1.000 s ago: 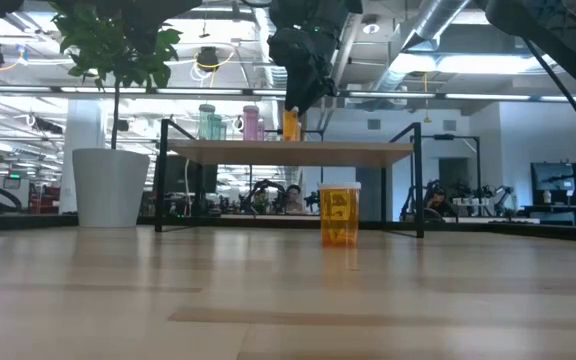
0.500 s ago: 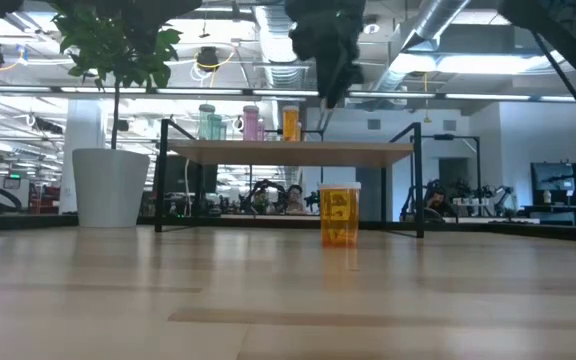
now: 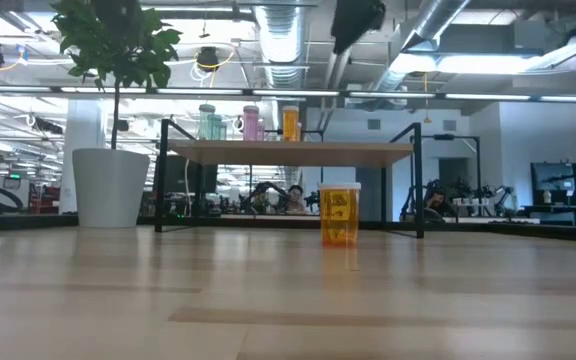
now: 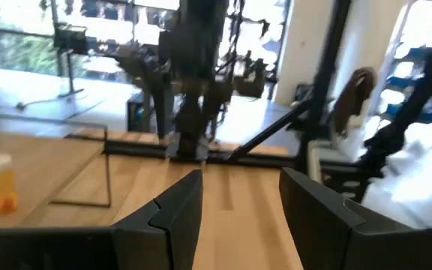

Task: Pick and place medicine bottles onto shelf by color
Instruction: Put the top large orange pill bottle on the shelf

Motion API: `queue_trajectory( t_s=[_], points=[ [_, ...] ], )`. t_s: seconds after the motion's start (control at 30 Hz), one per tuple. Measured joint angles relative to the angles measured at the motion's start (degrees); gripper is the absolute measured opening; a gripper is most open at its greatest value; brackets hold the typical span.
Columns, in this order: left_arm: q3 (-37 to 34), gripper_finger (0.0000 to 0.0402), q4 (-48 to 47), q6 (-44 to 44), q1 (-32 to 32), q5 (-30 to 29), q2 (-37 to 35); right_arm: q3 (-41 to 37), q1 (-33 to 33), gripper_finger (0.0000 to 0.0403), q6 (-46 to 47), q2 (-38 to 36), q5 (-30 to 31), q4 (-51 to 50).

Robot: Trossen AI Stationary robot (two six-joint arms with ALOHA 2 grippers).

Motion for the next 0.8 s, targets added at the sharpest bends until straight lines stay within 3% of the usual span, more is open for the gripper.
queue_trajectory(
  t_s=[0.17,0.3,0.5,0.8],
  points=[
    [-0.1,0.0167,-3.2,-0.6,-3.4,-0.4,-6.4,-18.7,3.0,0.0208,2.8,-4.8,0.1,15.5],
    [-0.9,0.0167,-3.2,0.8,-5.3,-4.9,-7.8,-28.4,3.6,0.0209,4.0,-6.2,0.3,24.8],
    [-0.9,0.0167,-3.4,1.4,-5.5,-7.7,-6.5,-32.8,1.8,0.0210,4.2,-4.0,0.3,33.6],
    [-1.0,0.0167,-3.5,0.9,-5.5,-8.0,-6.0,-33.0,-1.5,0.0228,6.1,1.1,-0.8,31.8]
  ],
)
